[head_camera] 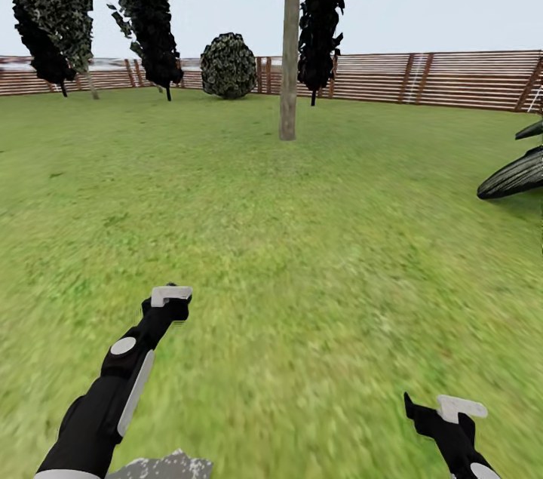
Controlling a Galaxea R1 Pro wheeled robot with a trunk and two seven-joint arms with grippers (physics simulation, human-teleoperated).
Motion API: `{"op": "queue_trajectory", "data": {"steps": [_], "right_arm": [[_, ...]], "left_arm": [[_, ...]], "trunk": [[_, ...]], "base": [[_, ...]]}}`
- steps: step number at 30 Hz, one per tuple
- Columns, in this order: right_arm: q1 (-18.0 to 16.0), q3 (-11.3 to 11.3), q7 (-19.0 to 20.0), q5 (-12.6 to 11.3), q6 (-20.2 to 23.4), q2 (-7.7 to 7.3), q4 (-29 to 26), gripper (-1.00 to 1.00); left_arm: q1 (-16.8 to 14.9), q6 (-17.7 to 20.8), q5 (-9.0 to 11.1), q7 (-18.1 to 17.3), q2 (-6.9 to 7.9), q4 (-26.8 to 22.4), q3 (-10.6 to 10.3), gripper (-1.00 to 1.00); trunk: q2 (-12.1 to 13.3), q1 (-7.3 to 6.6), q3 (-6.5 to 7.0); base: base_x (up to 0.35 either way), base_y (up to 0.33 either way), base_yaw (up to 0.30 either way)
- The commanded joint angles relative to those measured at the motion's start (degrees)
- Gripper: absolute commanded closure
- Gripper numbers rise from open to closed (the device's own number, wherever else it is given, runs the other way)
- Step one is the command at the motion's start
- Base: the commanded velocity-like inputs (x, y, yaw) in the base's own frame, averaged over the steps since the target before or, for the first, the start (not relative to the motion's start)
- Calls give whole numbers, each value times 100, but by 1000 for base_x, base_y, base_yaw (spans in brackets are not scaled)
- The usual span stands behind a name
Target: In the garden, pick up the pesticide atomizer on the floor and spray pesticide onto both trees until each tree trunk is fully covered.
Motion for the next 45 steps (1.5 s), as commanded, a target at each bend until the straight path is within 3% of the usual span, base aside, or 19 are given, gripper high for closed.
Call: {"op": "queue_trajectory", "data": {"steps": [1, 45], "right_arm": [[0, -2, 0, 8, 0, 10, 0, -100], [0, 6, 0, 11, 0, 27, -36, -100]], "left_arm": [[0, 8, 3, -1, -7, -2, -9, 100], [1, 10, 29, -1, -19, 18, -14, 100]], "trunk": [[0, 0, 9], [0, 0, 288]], "base": [[337, 0, -65], [337, 0, -15]]}}
